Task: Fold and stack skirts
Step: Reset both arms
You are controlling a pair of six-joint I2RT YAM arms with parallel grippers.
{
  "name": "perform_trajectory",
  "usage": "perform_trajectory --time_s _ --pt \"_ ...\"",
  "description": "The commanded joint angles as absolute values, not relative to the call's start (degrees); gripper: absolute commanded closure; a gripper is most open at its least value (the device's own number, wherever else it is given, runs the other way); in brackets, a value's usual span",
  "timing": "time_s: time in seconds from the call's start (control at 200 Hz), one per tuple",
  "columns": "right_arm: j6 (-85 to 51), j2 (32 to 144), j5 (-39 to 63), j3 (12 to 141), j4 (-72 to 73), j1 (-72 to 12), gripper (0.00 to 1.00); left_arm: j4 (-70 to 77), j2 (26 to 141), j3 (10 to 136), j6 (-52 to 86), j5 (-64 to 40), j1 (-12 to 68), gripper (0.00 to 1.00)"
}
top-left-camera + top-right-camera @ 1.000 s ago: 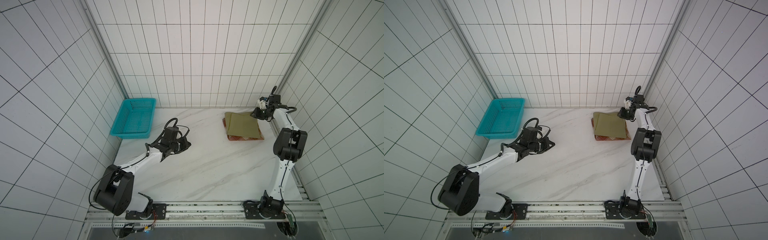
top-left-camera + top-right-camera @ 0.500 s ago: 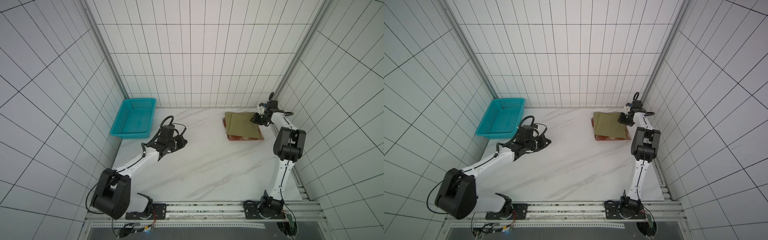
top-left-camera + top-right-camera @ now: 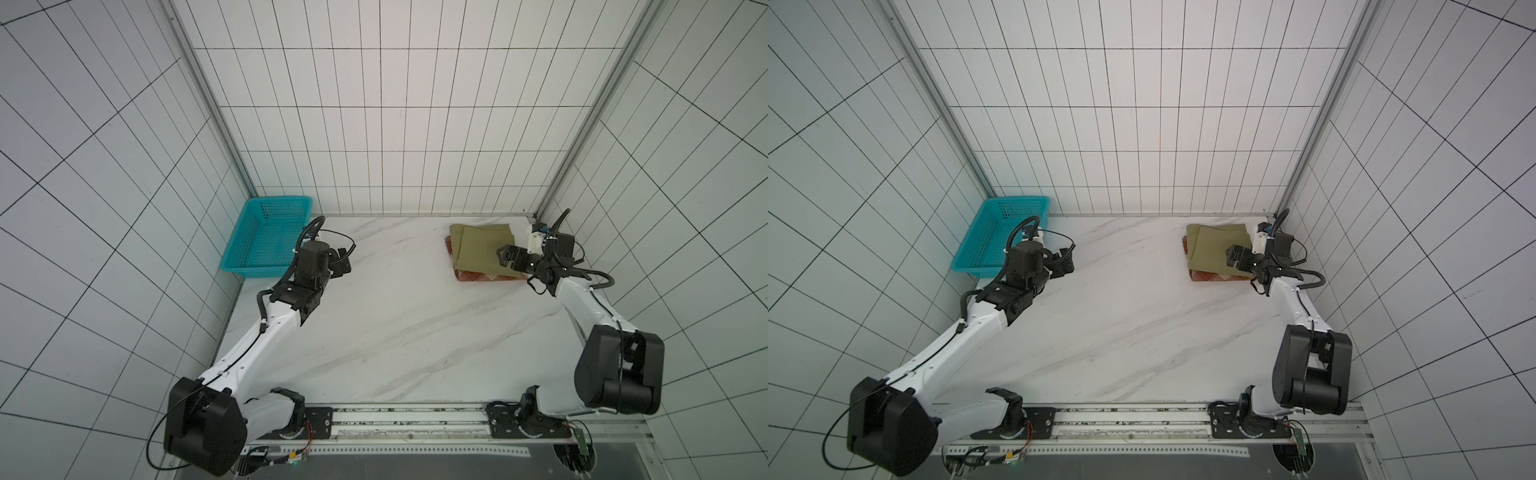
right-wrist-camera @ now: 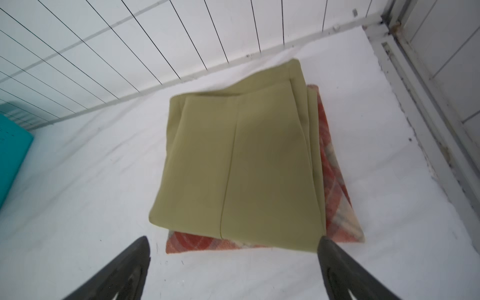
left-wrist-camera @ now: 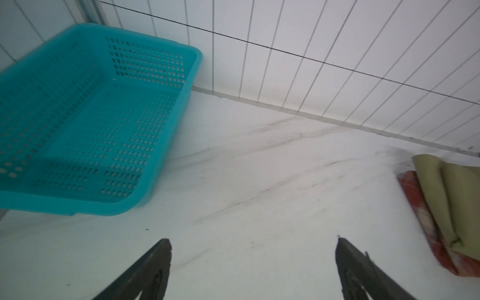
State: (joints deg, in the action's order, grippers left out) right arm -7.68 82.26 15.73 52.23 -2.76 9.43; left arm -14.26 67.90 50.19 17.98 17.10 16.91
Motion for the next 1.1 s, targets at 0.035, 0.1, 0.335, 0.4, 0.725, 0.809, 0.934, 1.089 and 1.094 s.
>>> perform_trajectory --time_s 0.035,0.1,0.335,0.4,0.725,0.809,0.934,1.089,1.094 --pt "-7.0 79.0 7.5 41.8 9.7 9.1 0.0 -2.9 63.8 41.0 6.8 26.9 15.8 0.03" --pt "-7.3 78.3 4.9 39.2 12.7 9.1 0.0 5.7 62.5 35.4 8.0 31.7 15.8 0.03" --pt "-6.4 78.3 4.5 27.0 34.1 7.6 0.0 24.5 66.8 26.1 1.1 36.2 15.2 0.03" --pt "-6.0 79.1 3.1 24.7 38.7 6.2 0.0 28.4 68.9 24.9 -1.4 34.0 14.8 0.03" --pt "0.2 82.9 -4.5 21.1 54.1 1.6 0.0 45.4 77.9 19.0 1.7 16.7 4.8 0.03" --pt "0.8 84.0 -4.1 18.4 62.3 1.6 0.0 48.1 79.4 19.4 1.2 14.6 4.7 0.03" --pt "0.8 87.8 -3.1 16.2 68.9 1.7 0.01 53.0 85.5 19.9 0.1 10.2 4.3 0.03" --pt "0.9 88.1 -2.6 14.6 70.9 2.0 0.0 59.0 90.2 19.0 -0.3 9.3 4.3 0.03" --pt "0.9 88.0 -2.6 14.7 70.7 2.0 0.0 58.3 89.9 19.2 -0.2 9.3 4.3 0.03"
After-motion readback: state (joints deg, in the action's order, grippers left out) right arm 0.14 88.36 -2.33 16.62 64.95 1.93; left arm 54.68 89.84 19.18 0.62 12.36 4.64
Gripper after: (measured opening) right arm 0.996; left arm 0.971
